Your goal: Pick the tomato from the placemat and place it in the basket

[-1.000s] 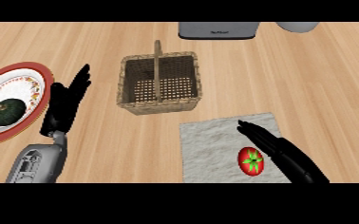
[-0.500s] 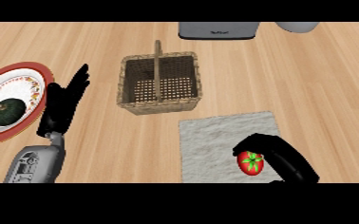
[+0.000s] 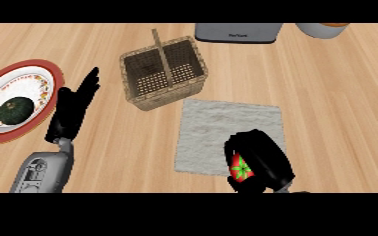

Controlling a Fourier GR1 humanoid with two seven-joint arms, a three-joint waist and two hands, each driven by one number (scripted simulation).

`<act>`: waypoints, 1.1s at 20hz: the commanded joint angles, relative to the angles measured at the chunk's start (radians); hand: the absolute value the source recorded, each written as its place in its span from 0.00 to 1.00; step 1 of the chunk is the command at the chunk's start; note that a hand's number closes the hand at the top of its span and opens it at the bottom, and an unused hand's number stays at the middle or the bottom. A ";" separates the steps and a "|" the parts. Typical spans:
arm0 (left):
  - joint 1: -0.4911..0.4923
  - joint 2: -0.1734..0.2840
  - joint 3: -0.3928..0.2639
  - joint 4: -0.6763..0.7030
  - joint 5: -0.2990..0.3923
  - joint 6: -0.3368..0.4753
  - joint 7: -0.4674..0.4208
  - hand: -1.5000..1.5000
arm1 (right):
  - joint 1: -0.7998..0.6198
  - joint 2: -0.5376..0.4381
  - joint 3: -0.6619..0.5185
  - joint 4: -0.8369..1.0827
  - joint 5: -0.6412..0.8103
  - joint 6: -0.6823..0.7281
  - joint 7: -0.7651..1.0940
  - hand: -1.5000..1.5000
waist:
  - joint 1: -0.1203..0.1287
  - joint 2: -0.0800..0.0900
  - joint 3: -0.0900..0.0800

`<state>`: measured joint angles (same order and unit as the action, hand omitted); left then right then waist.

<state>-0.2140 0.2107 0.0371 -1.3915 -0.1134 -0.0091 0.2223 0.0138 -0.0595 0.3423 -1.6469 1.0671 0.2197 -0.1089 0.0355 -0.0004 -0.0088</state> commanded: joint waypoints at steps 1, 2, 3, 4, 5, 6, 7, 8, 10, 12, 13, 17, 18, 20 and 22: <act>-0.016 0.003 -0.012 -0.004 -0.007 -0.008 -0.002 0.50 | -0.083 0.057 0.061 0.040 0.133 0.022 0.237 1.00 | 0.045 0.005 -0.012; -0.013 -0.003 -0.019 -0.002 -0.002 -0.017 -0.002 0.50 | -0.105 0.057 0.085 0.041 0.153 0.032 0.286 1.00 | 0.053 0.004 -0.012; -0.022 -0.014 -0.027 0.002 -0.004 -0.015 0.001 0.50 | -0.125 0.058 0.110 0.046 0.170 0.040 0.337 1.00 | 0.050 0.005 -0.011; -0.024 -0.004 -0.027 -0.005 -0.005 -0.021 -0.002 0.50 | -0.159 0.058 0.125 0.053 0.191 0.057 0.388 1.00 | 0.068 0.002 -0.010; -0.035 -0.013 -0.033 -0.002 -0.008 -0.017 0.003 0.50 | -0.187 0.058 0.144 0.056 0.196 0.062 0.427 1.00 | 0.072 0.004 -0.008; -0.035 -0.010 -0.035 -0.001 -0.002 -0.030 0.000 0.50 | -0.233 0.059 0.149 0.060 0.211 0.075 0.484 1.00 | 0.081 0.004 -0.007; -0.034 -0.016 -0.046 0.004 -0.009 -0.030 0.001 0.50 | -0.268 0.059 0.170 0.071 0.224 0.084 0.531 1.00 | 0.090 0.007 -0.006; -0.048 -0.008 -0.042 0.000 -0.006 -0.034 0.009 0.50 | -0.299 0.059 0.194 0.065 0.222 0.080 0.570 1.00 | 0.100 0.002 -0.003; -0.044 -0.034 -0.061 0.013 -0.007 -0.034 0.005 0.50 | -0.355 0.059 0.215 0.066 0.179 0.075 0.667 1.00 | 0.106 0.011 0.001; -0.060 -0.033 -0.060 0.013 -0.007 -0.034 0.003 0.50 | -0.392 0.059 0.212 0.046 0.098 0.040 0.741 1.00 | 0.117 0.015 0.005; -0.064 -0.035 -0.067 0.010 -0.012 -0.035 0.007 0.50 | -0.405 0.059 0.219 0.043 0.066 0.029 0.787 1.00 | 0.123 0.013 0.007; -0.079 -0.050 -0.084 0.018 -0.010 -0.044 0.012 0.50 | -0.536 0.059 0.225 0.005 -0.031 -0.070 0.920 1.00 | 0.151 0.014 0.007; -0.096 -0.048 -0.081 0.019 -0.006 -0.049 0.021 0.50 | -0.564 0.059 0.217 -0.015 -0.057 -0.103 0.944 1.00 | 0.156 0.014 0.008; -0.091 -0.050 -0.084 0.031 -0.009 -0.049 0.012 0.50 | -0.623 0.059 0.208 -0.043 -0.086 -0.181 1.014 1.00 | 0.165 0.012 0.007; -0.092 -0.062 -0.099 0.039 -0.016 -0.049 0.019 0.50 | -0.705 0.059 0.211 -0.049 -0.100 -0.223 1.090 1.00 | 0.171 0.007 0.004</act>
<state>-0.2980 0.1628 -0.0463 -1.3663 -0.1252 -0.0544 0.2376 -0.5722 -0.0003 0.5530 -1.6680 1.0176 0.0874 0.8562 0.1910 0.0097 -0.0029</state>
